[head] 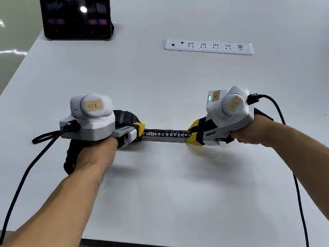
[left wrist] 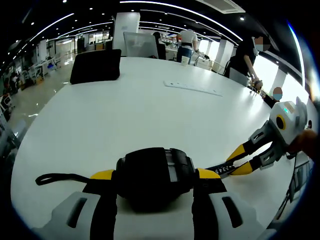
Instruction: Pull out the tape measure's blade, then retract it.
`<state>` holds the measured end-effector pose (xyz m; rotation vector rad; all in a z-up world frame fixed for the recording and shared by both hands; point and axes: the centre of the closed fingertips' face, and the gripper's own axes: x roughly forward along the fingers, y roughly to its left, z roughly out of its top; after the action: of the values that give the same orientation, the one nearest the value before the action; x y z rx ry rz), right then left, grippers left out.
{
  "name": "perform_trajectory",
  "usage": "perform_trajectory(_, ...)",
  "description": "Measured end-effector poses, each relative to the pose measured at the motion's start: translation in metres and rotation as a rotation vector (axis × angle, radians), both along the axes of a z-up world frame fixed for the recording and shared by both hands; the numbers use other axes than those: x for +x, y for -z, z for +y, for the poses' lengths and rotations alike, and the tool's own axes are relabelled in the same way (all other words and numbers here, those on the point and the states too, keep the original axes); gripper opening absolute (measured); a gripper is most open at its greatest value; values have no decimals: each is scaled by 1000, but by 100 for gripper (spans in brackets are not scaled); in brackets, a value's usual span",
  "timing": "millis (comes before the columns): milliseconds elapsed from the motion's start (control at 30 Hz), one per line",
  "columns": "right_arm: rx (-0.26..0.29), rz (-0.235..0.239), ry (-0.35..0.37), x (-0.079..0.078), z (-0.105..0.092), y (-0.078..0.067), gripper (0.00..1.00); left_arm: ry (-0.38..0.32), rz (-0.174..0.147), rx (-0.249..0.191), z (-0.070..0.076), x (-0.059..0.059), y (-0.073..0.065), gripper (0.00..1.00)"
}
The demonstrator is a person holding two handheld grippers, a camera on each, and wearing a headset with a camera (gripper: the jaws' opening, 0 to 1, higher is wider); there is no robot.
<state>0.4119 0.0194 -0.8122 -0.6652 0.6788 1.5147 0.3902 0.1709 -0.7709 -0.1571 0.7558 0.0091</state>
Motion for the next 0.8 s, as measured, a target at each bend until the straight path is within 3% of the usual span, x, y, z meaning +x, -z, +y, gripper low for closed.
perform_trajectory(433,17,2,-23,-12,26,-2,11,3,-1,-11,-1,-2,1,56)
perform_trajectory(800,27,-2,-30,-13,41,0,11,3,0,-17,-1,-3,1,56)
